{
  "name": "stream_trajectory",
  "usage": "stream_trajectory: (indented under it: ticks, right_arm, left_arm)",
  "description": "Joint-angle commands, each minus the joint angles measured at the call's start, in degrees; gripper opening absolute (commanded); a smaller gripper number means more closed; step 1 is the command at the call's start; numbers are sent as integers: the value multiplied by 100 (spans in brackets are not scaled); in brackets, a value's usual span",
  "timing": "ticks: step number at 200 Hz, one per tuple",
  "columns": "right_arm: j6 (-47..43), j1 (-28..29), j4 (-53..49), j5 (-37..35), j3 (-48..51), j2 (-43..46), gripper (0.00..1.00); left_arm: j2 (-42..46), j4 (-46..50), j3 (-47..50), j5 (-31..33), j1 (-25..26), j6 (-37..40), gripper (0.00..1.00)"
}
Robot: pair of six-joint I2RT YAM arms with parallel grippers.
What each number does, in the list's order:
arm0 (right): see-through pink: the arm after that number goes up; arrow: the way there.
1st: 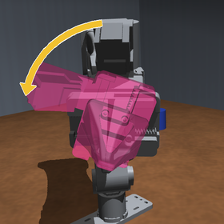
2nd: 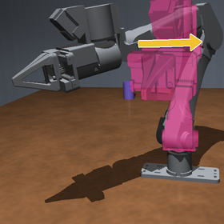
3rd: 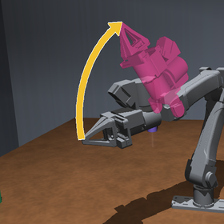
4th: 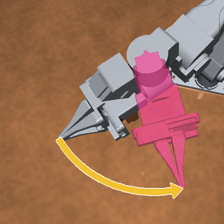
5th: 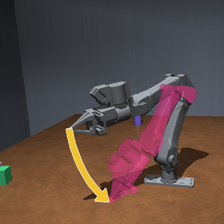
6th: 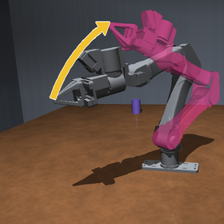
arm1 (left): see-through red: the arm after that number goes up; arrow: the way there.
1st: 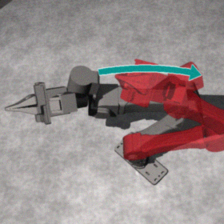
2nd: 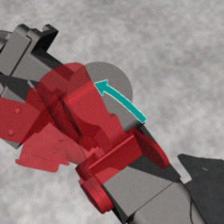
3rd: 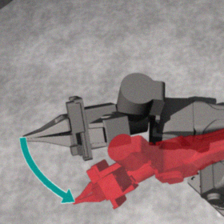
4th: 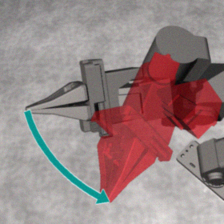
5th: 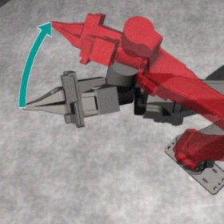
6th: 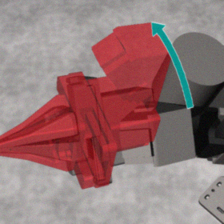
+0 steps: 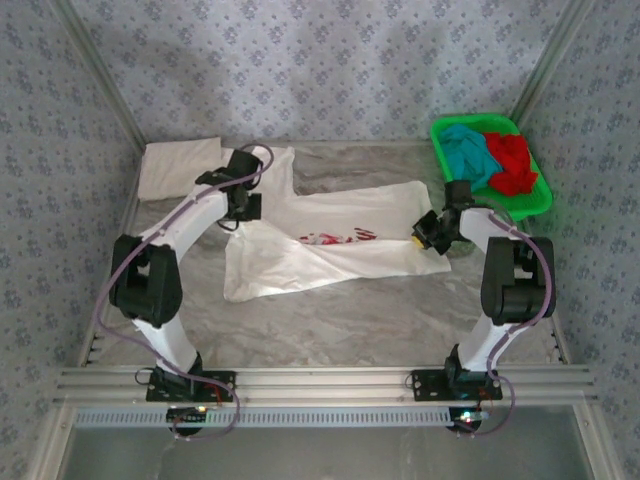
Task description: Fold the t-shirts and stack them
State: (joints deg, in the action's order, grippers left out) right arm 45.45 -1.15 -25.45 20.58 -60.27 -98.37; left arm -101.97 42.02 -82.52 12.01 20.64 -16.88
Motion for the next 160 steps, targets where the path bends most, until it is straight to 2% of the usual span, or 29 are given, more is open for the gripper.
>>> stream_trajectory:
  ticks: [1,9,13,26,40,56,64,72,79,99,105,116,136,160]
  right_arm:
    - [-87,-35,-3,-48,-103,-81,9]
    - [-61,-29,18,-31,-117,-97,15]
    - [-38,-34,47,-20,-123,-97,18]
    - [-19,-21,69,-17,-164,-63,23]
    - [-90,0,-64,-55,-284,39,27]
    - [-262,31,-257,-206,-392,288,33]
    - [-384,61,-353,-301,-411,477,38]
    - [-511,99,-451,-434,-382,688,50]
    - [-649,143,-479,-516,-304,894,54]
    - [-897,242,-636,-698,33,1397,48]
    - [-898,247,-643,-713,194,1532,42]
    - [-1118,224,-729,-726,522,1701,24]
    - [-1124,-23,-671,-783,1040,1756,0]
    - [-1320,-303,-440,-729,1175,1502,0]
  left_arm:
    - [-300,282,-369,22,0,377,0]
    - [-399,328,-474,40,10,411,0]
    - [-443,358,-531,46,10,434,6]
    - [-501,432,-672,165,39,473,40]
    - [-314,385,-652,300,92,473,69]
    - [184,213,-429,488,148,400,72]
    - [525,67,-192,534,159,311,84]
    - [898,-101,98,548,159,189,94]
    - [1214,-241,366,511,151,116,94]
    - [1902,-280,1098,361,150,-215,87]
    - [2035,-275,1304,256,150,-309,85]
    - [2213,-459,1716,-8,179,-512,78]
    - [2289,-651,2349,-335,302,-804,67]
    - [2145,-872,2834,-515,513,-1060,54]
